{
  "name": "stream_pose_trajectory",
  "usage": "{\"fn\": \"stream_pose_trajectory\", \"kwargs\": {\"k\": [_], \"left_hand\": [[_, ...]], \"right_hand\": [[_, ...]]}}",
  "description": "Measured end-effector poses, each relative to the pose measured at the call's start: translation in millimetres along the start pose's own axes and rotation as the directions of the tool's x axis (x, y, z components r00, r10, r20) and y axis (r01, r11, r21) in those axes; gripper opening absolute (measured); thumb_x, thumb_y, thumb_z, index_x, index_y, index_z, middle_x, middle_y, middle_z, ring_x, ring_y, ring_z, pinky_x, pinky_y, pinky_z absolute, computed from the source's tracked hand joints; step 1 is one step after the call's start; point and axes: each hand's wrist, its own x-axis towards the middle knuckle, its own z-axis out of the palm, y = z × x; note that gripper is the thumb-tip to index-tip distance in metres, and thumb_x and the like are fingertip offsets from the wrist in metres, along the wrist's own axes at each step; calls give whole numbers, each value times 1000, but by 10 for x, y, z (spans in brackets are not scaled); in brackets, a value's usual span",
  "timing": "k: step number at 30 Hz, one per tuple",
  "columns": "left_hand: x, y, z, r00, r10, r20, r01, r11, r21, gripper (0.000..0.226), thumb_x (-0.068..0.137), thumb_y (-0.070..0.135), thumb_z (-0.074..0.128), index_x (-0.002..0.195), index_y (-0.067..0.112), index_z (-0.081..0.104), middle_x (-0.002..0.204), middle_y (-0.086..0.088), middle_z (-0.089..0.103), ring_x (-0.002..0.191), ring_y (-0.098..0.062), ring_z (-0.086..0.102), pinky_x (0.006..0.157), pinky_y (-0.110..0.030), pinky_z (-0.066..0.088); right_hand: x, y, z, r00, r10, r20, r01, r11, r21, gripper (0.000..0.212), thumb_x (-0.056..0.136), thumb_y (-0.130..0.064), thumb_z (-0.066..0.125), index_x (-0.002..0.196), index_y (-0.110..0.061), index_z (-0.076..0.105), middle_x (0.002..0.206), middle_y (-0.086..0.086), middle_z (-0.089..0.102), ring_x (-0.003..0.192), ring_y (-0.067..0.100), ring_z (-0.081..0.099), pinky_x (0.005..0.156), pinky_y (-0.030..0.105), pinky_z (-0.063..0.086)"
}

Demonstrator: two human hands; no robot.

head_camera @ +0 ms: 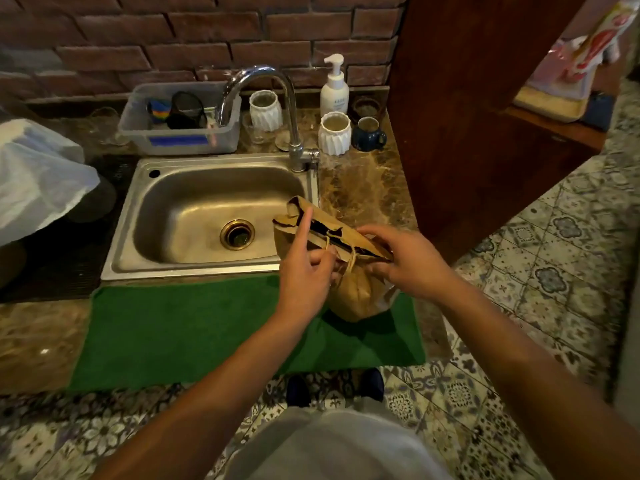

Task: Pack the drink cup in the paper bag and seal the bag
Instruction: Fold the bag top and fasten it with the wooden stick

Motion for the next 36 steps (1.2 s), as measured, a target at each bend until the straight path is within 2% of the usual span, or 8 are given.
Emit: {"fn": "stream_pose_trajectory", "kwargs": {"k": [2,5,10,16,19,25,29,36], "left_hand": [[25,4,-49,997,-9,76,11,1000,-25,82,99,21,64,155,53,12,99,-2,79,89,-28,76,83,-56,60],[115,101,-250,988,42,147,-50,997,56,79,95,25,69,155,49,23,115,9,73,103,-8,72,91,-40,60],[310,152,-735,880,470,77,-450,768,455,46,87,43,72,130,32,61,116,9,66,105,-13,62,89,-41,56],[479,147,-756,943,269,196,-331,805,492,87,77,43,83,152,36,38,155,10,42,143,-15,37,117,-47,36],[483,162,-690,962,73,263,-169,916,363,82,81,27,84,150,40,42,149,15,45,133,-6,38,112,-34,33],[558,-45,-642,982,20,190,-64,972,228,27,81,10,82,90,34,77,97,6,77,98,-11,72,98,-43,56],[625,-73,-615,989,-11,145,-14,986,165,27,81,8,82,89,33,77,89,13,78,92,-4,72,95,-35,56],[673,-18,-559,999,-20,33,16,991,134,16,88,18,77,90,34,73,92,10,77,92,-6,70,79,-27,54]], "right_hand": [[-16,-17,79,997,6,-76,-6,1000,1,59,87,-18,77,140,-36,58,118,-6,75,104,16,70,88,39,57],[0,8,66,993,69,-100,-61,995,73,47,92,-9,70,134,-31,66,111,-7,76,99,17,71,90,43,57],[83,55,-116,995,85,49,-92,982,167,44,94,-7,67,131,-32,69,113,-4,75,102,16,69,95,44,55],[256,198,-270,970,49,236,-117,951,285,44,95,-10,69,110,-51,74,112,7,76,99,31,70,95,54,56],[270,273,-287,955,38,294,-144,927,347,43,94,-6,69,117,-42,76,117,5,75,110,32,69,102,52,54],[192,406,-271,978,109,180,-195,793,577,58,84,-9,83,131,-37,63,99,-10,74,98,7,72,93,36,56],[76,533,-104,973,189,133,-231,825,516,81,69,-44,93,139,-48,52,152,-5,52,141,18,47,116,48,42],[46,647,76,921,328,210,-381,645,663,118,47,-67,95,150,-36,46,147,1,57,133,23,56,113,52,46]]}}
